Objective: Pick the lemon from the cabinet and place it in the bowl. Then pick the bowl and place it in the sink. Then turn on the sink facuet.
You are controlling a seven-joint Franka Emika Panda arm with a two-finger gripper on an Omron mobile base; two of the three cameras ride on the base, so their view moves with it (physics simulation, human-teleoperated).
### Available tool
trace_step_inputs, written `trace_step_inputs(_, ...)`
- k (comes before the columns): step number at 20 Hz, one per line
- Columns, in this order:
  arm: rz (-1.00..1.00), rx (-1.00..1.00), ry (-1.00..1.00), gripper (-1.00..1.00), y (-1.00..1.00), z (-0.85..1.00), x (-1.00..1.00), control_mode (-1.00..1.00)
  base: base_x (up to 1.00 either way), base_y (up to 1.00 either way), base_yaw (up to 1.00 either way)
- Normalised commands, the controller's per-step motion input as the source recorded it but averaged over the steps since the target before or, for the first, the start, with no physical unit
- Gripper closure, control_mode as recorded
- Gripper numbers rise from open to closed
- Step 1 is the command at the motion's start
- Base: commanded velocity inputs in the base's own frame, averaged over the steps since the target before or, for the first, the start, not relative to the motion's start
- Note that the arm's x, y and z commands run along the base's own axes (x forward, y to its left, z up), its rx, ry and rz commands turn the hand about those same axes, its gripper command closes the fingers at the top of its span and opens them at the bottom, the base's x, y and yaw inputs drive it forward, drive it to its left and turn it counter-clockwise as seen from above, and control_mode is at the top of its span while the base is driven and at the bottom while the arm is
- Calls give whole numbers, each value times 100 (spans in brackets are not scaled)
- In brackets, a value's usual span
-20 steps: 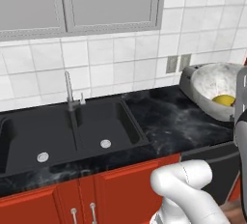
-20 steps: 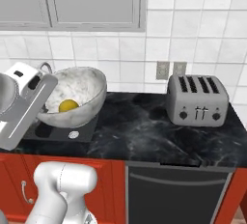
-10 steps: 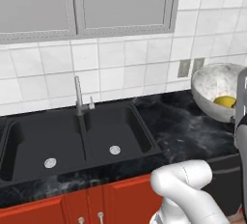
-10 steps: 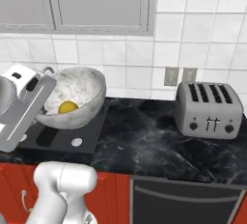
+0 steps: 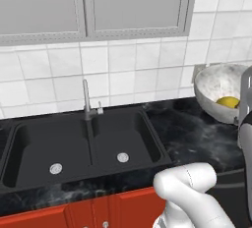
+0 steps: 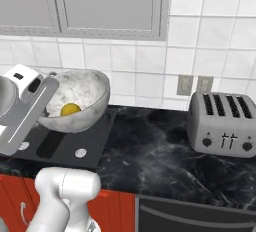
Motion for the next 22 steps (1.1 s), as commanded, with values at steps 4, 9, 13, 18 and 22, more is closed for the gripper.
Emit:
trace_step_inputs(4,0,0,0,100,0,0,0,100,16,0,16)
trace_step_inputs(9,25,0,0,100,7,-25,27,-100,0,0,0)
trace_step_inputs(13,38,0,0,100,27,-46,49,-100,0,0,0)
trace_step_inputs(18,39,0,0,100,32,-62,55,-100,0,0,0)
trace_step_inputs(22,33,-3,0,100,33,-82,58,-100,0,0,0)
